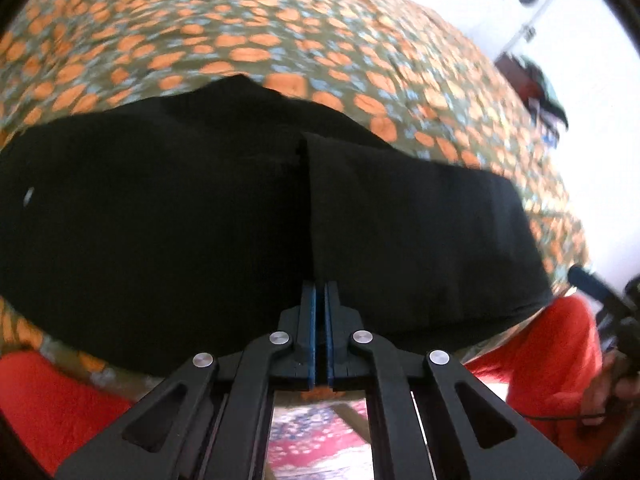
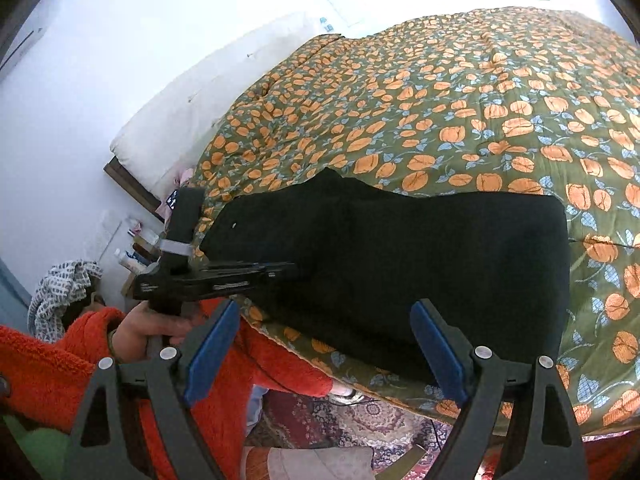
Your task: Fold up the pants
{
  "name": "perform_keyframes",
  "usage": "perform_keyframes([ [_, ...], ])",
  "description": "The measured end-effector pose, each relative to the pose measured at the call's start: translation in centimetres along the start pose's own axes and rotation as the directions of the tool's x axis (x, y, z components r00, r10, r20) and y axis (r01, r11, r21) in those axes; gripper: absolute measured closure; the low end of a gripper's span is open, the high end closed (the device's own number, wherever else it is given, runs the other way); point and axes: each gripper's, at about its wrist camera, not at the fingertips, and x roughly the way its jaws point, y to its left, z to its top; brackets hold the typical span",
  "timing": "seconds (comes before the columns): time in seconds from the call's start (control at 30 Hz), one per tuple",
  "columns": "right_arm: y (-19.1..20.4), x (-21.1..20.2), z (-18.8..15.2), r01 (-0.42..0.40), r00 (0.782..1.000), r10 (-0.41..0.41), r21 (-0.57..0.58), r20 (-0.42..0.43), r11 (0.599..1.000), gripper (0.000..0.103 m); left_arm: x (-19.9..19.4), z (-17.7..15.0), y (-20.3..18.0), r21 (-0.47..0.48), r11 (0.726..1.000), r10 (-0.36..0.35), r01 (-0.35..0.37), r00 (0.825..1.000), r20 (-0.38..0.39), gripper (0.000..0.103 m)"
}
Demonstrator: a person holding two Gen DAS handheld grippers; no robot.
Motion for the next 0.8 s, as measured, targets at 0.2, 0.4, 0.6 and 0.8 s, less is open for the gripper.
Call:
perform_keyframes([
  [0.2,-0.9,0.6,-0.2,-0.012,1.0,0.012,0.039,-0.009,0.999,0.016,1.9,-0.4,0.2,0.04,0.996,0.076,-0.074,0.996,-0.049,0.1],
  [0.4,-0.5,0.8,-0.4,-0.015,1.0,0.016,0.029,-0.018,0.999,0.016,-0.8,-0.2,-0.4,0.062,0.994,0.086,-0.09,0.994,0.065,0.044],
  [0.6,-1.0,1.0,-0.6,-0.017,1.0,0.018,0.053,-0.022,0.998,0.016,2.0,1.3,0.7,0.041,0.994,0.103,-0.103,0.995,-0.002,0.04],
  [0.8,-0.7,0.2,-0.2,0.003,1.0,-0.003,0.036,0.009,0.999,0.016,3.8,1.2,-0.9,0.099,0.989,0.111,-0.105,0.993,-0.051,0.089],
])
